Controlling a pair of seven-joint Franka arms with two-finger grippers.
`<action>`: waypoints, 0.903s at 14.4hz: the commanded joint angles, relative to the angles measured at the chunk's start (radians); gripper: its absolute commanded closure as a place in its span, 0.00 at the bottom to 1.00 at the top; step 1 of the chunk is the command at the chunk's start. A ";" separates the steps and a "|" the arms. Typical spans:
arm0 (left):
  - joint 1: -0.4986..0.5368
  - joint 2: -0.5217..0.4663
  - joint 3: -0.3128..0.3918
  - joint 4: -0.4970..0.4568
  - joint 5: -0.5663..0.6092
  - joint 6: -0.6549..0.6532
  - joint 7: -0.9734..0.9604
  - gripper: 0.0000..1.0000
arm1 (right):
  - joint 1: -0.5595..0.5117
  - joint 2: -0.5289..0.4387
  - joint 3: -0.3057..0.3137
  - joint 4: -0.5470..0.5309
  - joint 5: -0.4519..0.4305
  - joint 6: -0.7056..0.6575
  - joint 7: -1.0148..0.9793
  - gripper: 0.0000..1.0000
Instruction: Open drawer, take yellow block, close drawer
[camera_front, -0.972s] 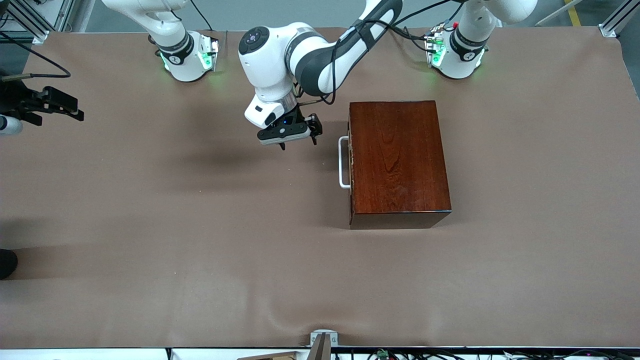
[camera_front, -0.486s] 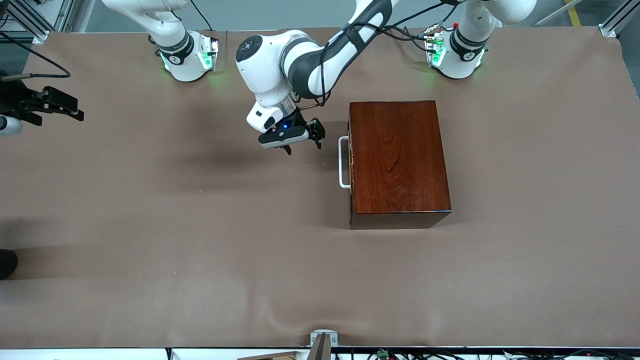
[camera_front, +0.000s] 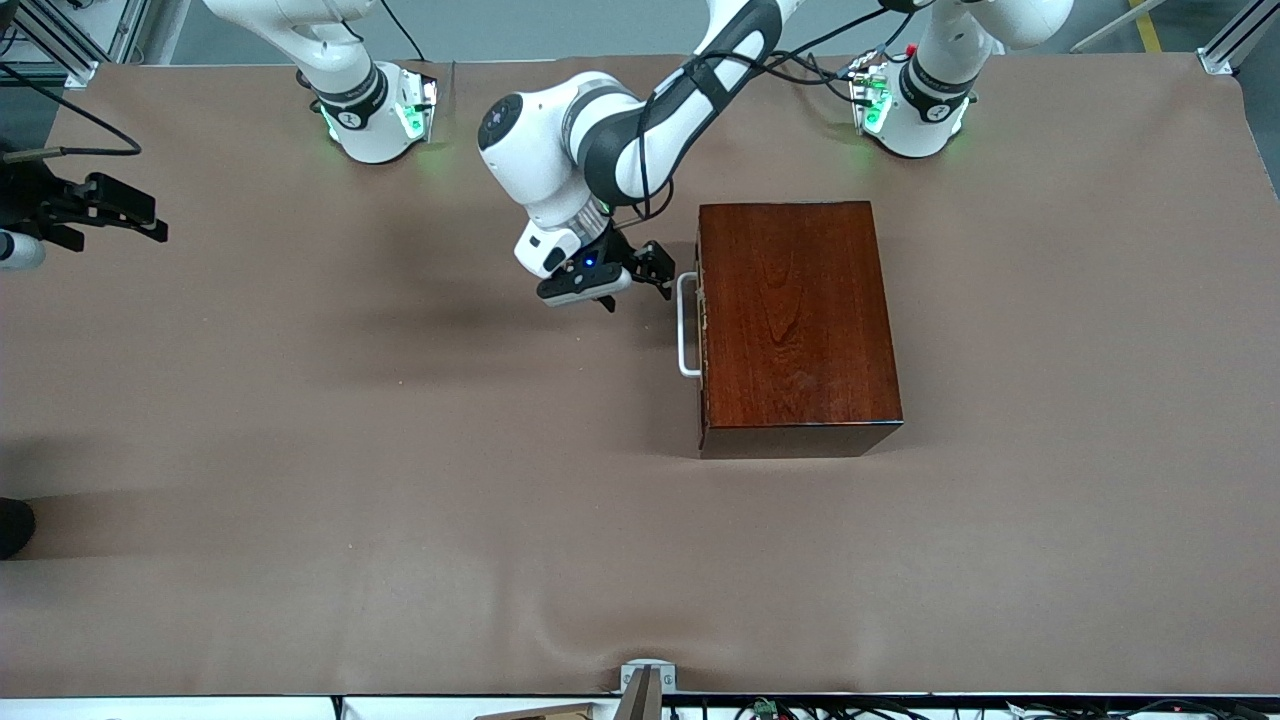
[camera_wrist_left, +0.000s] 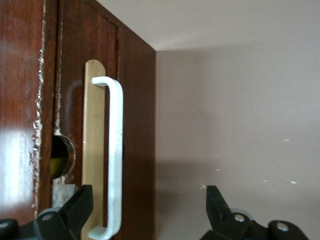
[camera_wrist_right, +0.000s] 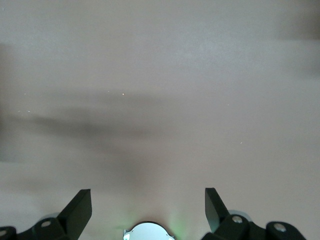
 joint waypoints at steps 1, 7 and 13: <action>0.014 0.009 0.005 0.010 0.030 -0.036 0.029 0.00 | -0.008 -0.022 0.004 -0.020 -0.007 0.000 -0.002 0.00; 0.037 0.044 0.004 0.003 0.027 -0.039 0.032 0.00 | -0.008 -0.022 0.004 -0.020 -0.007 0.000 -0.002 0.00; 0.037 0.093 0.003 0.012 0.013 0.004 0.011 0.00 | -0.006 -0.022 0.006 -0.020 -0.007 0.000 -0.002 0.00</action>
